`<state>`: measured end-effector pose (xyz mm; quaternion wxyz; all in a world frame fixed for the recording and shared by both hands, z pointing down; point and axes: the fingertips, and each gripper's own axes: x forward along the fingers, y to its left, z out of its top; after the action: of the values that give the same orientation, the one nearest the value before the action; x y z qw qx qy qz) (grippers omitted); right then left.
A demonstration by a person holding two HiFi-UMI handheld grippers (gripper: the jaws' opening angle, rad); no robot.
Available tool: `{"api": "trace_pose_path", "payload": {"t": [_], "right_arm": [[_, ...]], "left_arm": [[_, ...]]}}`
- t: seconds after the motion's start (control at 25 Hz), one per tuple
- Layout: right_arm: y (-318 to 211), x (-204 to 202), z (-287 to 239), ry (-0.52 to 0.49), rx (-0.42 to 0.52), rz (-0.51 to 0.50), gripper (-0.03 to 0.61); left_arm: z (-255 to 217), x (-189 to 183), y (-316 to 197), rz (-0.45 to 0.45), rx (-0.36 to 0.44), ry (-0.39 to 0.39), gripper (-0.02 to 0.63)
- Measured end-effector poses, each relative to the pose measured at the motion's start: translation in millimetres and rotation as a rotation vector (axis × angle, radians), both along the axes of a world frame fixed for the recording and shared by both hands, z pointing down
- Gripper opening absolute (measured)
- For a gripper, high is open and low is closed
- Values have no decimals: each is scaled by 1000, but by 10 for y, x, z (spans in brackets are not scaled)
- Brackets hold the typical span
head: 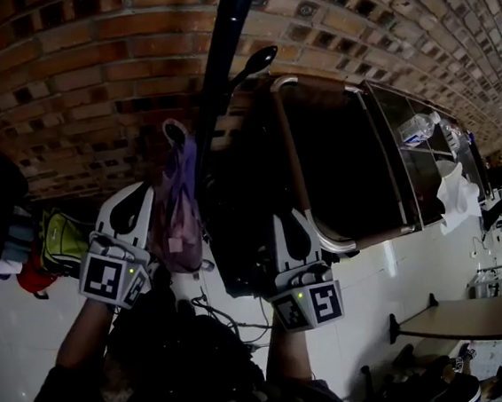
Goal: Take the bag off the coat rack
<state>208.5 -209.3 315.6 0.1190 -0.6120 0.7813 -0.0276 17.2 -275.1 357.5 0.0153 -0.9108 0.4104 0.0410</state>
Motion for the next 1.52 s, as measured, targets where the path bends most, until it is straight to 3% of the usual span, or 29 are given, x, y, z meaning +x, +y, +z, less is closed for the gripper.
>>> {"api": "trace_pose_path", "payload": {"t": [0.48, 0.68, 1.0, 1.32, 1.52], "right_arm": [[946, -258, 347, -33, -77, -134, 44], [1265, -394, 353, -32, -88, -146, 44], [1819, -632, 338, -39, -63, -100, 44], [2326, -916, 138, -72, -58, -17, 44], [2591, -1167, 91, -53, -53, -19, 44]], "left_arm": [[59, -68, 1077, -62, -23, 11, 17], [-28, -212, 1392, -71, -19, 28, 17], [-114, -523, 1888, -31, 19, 41, 17], [-258, -1116, 2464, -46, 15, 48, 17], [-259, -1477, 2740, -68, 9, 60, 17]]}}
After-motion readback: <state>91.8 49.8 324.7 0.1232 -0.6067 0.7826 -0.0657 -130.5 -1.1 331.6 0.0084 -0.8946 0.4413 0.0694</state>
